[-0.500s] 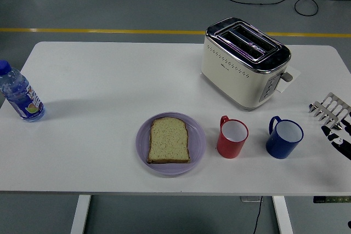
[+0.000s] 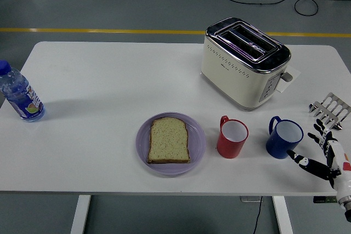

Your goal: Pick up the cup,pour liquid into bread,place the cup on the desk

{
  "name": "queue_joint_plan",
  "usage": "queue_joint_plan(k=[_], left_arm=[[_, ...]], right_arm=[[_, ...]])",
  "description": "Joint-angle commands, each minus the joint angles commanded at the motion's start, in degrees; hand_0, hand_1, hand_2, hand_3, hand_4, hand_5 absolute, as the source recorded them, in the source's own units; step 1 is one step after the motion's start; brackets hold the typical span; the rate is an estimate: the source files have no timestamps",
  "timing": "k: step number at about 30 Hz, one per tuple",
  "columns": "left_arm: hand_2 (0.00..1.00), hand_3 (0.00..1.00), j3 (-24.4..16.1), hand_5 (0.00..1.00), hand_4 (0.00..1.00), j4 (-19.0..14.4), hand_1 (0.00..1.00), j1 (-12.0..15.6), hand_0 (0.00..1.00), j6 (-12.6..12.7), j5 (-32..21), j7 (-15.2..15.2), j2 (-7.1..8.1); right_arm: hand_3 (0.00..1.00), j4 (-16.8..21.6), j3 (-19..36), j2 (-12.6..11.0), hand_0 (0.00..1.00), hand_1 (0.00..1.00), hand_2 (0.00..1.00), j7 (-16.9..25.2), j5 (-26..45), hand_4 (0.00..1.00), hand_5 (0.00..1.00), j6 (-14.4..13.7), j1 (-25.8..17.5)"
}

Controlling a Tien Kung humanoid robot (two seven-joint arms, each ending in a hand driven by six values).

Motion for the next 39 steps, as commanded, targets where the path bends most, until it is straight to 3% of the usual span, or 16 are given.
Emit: queue_joint_plan(k=[19,39], left_arm=[[0.591,0.527,0.7,0.754,0.291,-0.1,0.608,0.2,0.646,-0.1,-0.8,0.0,-0.13],[0.590,0.527,2.3,0.754,0.295,0.0,0.607,0.8,0.646,0.0,-1.4,0.1,-0.39]], right_arm=[[0.998,-6.8,-6.3,3.3,0.986,0.886,0.988,3.3,8.3,0.986,0.086,-3.6,7.1],[0.998,-16.0,-7.5,7.8,0.980,0.878,0.981,5.0,13.1,0.983,0.084,-5.1,11.7]])
